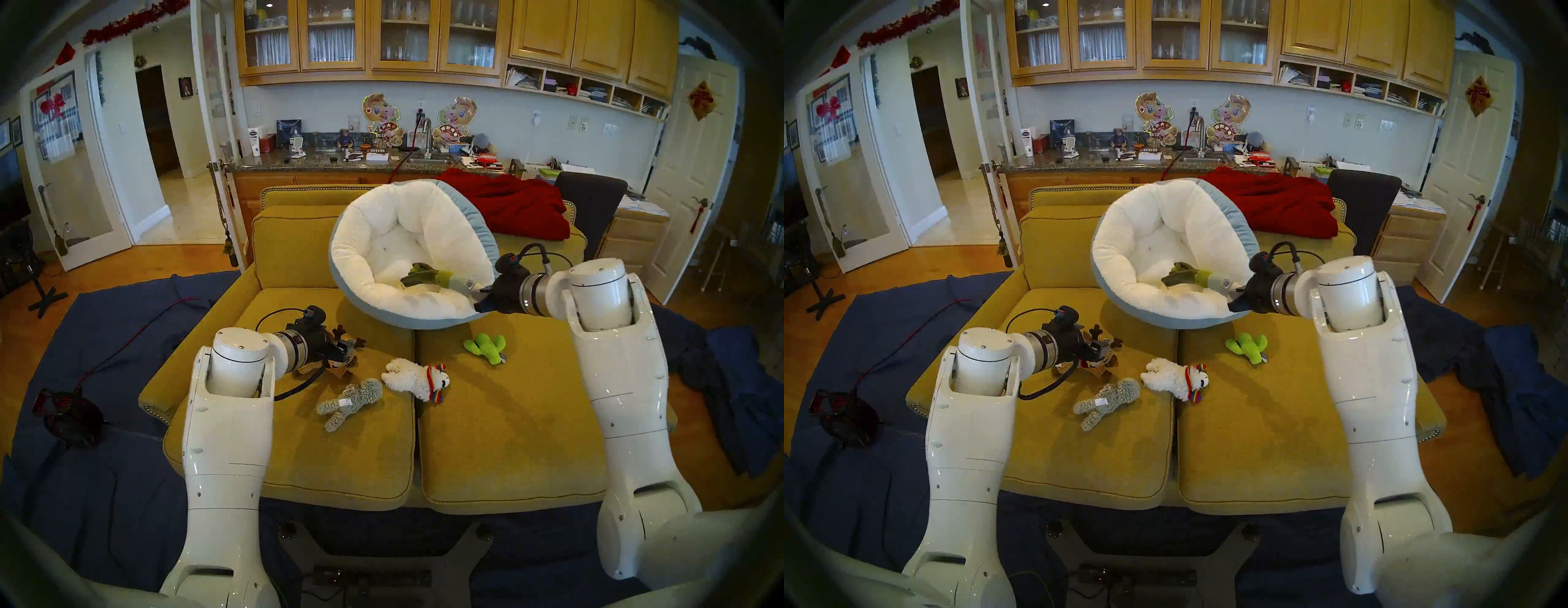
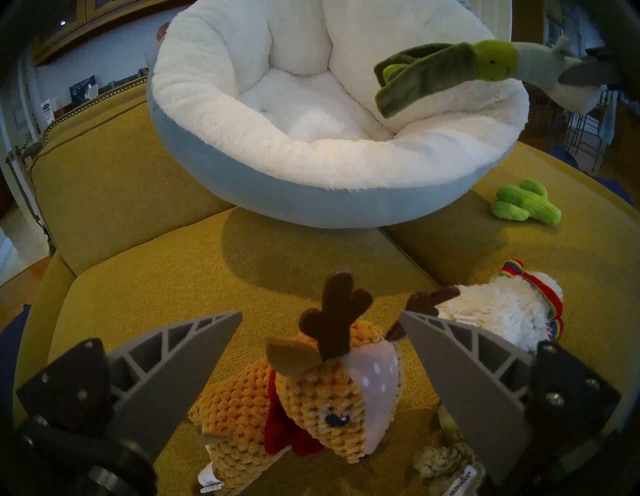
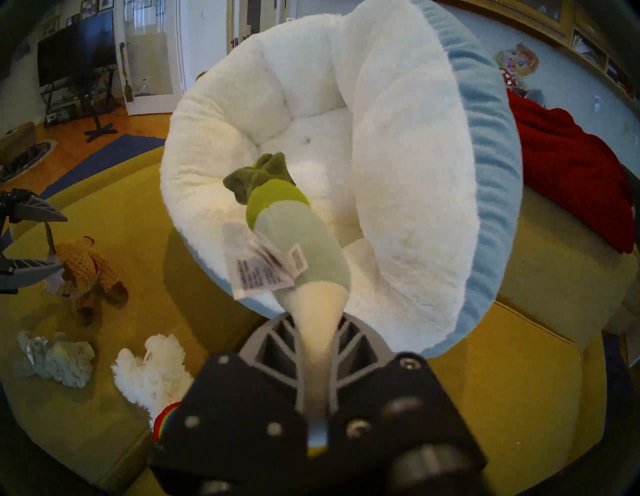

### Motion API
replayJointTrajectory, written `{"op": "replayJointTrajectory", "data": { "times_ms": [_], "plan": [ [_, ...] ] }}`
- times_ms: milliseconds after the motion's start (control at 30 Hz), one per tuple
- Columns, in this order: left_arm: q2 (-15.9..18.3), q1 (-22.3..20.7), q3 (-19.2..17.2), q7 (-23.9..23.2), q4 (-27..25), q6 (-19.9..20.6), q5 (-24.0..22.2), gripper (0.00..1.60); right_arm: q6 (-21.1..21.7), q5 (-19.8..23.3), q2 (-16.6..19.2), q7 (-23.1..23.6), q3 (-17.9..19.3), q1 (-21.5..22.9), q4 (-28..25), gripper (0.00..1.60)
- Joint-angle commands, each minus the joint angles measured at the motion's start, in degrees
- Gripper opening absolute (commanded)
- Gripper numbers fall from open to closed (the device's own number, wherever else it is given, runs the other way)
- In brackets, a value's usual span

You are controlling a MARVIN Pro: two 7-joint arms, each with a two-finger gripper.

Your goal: Put toys into dog bed

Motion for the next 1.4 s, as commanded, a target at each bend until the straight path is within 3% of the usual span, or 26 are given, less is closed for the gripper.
{"op": "replayJointTrajectory", "data": {
  "times_ms": [0,233,567,867,1367],
  "plan": [
    [0.0,-1.8,0.1,0.0,-1.5,-0.2,-0.2,1.6,-1.3,-0.2,-3.9,-2.7,-1.1,5.5,-0.8,0.0],
    [0.0,-1.8,0.1,0.0,-1.5,-0.2,-0.2,1.6,-1.5,-0.4,-7.3,-4.7,-2.4,8.8,2.4,0.0],
    [0.0,-1.7,0.1,0.1,-1.5,-0.2,-0.2,1.6,-3.9,-2.5,-11.7,-9.5,-5.7,13.5,11.1,0.0],
    [0.0,-1.7,0.1,0.1,-1.4,-0.3,-0.2,1.6,-5.8,-3.4,-14.9,-13.7,-5.0,15.7,15.4,0.0],
    [0.0,-1.7,0.1,0.1,-1.4,-0.3,-0.2,1.6,-11.2,-6.4,-20.2,-23.6,-5.5,21.2,29.3,0.0]
  ]
}}
